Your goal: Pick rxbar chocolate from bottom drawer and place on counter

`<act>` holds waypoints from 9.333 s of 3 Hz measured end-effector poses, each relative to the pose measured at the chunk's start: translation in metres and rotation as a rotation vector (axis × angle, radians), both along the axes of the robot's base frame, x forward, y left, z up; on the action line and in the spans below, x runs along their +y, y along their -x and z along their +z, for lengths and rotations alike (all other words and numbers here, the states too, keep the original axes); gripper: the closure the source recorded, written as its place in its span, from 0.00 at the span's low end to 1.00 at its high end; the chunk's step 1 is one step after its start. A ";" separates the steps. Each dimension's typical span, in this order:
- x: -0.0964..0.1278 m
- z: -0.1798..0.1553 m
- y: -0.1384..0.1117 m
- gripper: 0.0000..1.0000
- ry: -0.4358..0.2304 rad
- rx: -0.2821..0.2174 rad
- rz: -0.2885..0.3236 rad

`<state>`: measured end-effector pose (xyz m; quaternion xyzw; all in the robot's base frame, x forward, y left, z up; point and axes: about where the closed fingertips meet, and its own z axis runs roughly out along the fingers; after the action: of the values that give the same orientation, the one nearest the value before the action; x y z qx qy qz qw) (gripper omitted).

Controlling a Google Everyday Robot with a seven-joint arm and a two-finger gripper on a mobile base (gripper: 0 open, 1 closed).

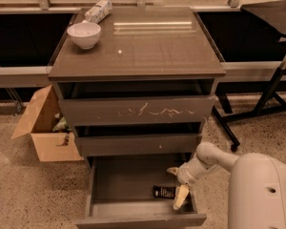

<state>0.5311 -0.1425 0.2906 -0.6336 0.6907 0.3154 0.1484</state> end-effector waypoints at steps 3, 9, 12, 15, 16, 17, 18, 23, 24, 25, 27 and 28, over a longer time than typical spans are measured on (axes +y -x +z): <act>0.001 -0.044 -0.012 0.00 0.028 -0.054 -0.015; -0.010 -0.157 -0.060 0.00 0.099 -0.253 -0.058; -0.008 -0.188 -0.065 0.42 0.120 -0.237 -0.065; -0.001 -0.167 -0.057 1.00 0.089 -0.273 -0.031; 0.008 -0.128 -0.047 1.00 -0.008 -0.318 0.000; 0.022 -0.062 -0.021 1.00 -0.133 -0.329 0.074; 0.022 -0.062 -0.021 1.00 -0.133 -0.329 0.073; 0.046 0.127 -0.004 1.00 -0.184 -0.493 0.332; 0.054 0.180 0.002 1.00 -0.295 -0.556 0.375; 0.061 0.257 0.019 1.00 -0.400 -0.668 0.462; 0.067 0.331 0.034 1.00 -0.492 -0.753 0.584; 0.083 0.372 0.044 1.00 -0.511 -0.798 0.618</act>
Offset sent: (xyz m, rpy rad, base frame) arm 0.0096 0.0063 -0.0378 -0.0408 -0.0079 -0.0071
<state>0.4869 -0.0592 0.6621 -0.8204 0.2652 0.2373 0.4476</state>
